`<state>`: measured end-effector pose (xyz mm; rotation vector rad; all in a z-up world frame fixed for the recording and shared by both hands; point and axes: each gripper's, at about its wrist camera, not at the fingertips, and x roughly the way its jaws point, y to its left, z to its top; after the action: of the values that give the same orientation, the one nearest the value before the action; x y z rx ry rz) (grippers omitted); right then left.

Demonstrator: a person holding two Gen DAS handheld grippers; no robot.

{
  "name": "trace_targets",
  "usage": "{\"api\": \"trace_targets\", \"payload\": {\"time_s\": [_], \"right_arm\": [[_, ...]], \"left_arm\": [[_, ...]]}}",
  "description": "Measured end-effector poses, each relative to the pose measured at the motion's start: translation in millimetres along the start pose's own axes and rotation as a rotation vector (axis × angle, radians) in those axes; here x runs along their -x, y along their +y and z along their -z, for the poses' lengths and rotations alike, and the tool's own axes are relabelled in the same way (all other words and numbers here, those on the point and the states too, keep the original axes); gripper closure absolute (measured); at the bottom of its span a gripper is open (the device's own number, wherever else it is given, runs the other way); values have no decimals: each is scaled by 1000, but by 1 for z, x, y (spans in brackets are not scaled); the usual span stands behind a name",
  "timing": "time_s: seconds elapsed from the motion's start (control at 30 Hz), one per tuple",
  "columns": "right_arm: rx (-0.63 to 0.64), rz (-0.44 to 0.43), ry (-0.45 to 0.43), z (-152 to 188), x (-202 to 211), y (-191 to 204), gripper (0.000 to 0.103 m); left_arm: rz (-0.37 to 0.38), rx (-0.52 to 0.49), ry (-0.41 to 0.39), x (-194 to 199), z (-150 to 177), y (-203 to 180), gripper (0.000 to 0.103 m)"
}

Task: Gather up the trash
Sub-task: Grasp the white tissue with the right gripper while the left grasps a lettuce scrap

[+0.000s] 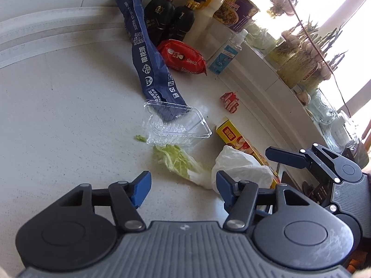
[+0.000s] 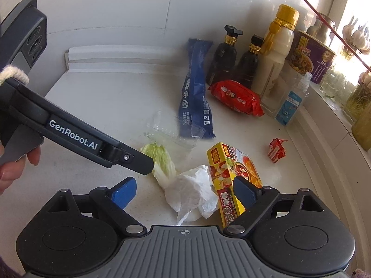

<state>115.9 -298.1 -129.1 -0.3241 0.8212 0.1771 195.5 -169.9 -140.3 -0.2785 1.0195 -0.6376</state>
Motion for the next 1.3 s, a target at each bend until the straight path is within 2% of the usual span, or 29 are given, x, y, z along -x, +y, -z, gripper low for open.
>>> {"api": "trace_targets", "payload": {"time_s": [0.17,0.4,0.5,0.57,0.73,0.9,1.3], "right_arm": [[15,-15,-8,3,-7,-1,19],[7,-25,4,2,-18,-6,38],[-9,-28,3,2,-21,-7,46],[-18,-34,3,3,-22,-8,53],[-15,-43,3,3,-21,-6,75],[-11,-48,5,3,-19,-6,89],[-36,-7,-40,-6,-3,-5,93]], "left_arm": [[-9,61,5,-11,-1,1,55],[-28,128,-11,-19,-6,1,67],[-59,143,-14,-20,-8,-1,76],[-82,153,-11,-22,-8,-1,87],[-121,145,-13,-20,-7,-2,89],[-116,130,-24,-15,-7,-6,92],[-93,146,-40,9,-5,-2,97]]}}
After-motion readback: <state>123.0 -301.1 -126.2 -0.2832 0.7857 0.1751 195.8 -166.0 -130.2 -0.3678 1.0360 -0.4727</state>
